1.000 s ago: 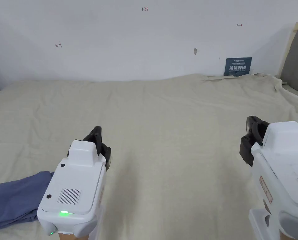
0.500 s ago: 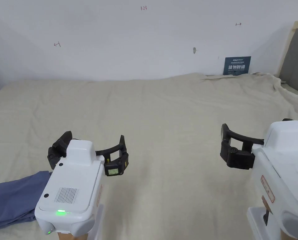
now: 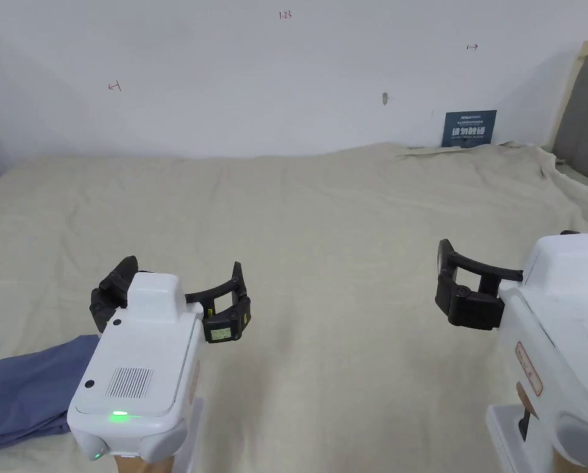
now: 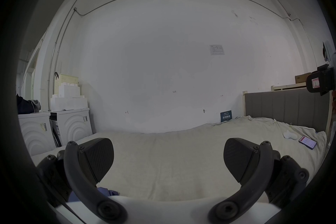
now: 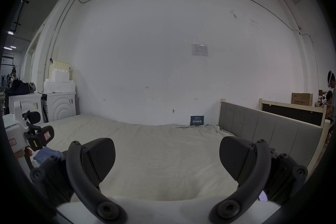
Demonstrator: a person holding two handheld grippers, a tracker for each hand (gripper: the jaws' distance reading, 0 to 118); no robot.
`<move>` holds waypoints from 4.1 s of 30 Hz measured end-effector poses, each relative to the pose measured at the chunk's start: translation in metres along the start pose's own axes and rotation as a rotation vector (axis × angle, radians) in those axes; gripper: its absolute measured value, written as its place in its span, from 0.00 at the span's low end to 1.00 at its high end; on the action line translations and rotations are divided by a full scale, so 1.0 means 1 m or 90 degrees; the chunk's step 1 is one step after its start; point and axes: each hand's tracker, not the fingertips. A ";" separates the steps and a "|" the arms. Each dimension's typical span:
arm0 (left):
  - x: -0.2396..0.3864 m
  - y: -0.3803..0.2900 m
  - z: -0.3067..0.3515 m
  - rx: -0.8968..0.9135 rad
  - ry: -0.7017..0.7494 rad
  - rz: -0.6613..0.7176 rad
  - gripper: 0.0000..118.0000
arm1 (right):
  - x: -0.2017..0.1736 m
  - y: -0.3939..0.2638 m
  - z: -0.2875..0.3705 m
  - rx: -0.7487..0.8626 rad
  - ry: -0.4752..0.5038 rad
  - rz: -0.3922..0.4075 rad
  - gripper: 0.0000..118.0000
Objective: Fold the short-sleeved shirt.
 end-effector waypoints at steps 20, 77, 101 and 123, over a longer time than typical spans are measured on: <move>-0.002 0.000 0.000 0.006 0.010 -0.003 1.00 | 0.001 -0.003 0.000 0.003 -0.003 0.004 0.96; -0.003 0.001 0.001 0.013 0.014 0.001 1.00 | 0.000 0.001 0.002 0.007 -0.008 0.005 0.96; -0.010 0.004 0.003 0.012 0.013 0.020 1.00 | 0.011 0.018 -0.026 -0.307 -0.095 -0.216 0.96; -0.012 0.007 0.004 0.021 0.015 0.020 1.00 | -0.002 0.011 -0.018 -0.107 -0.092 -0.077 0.96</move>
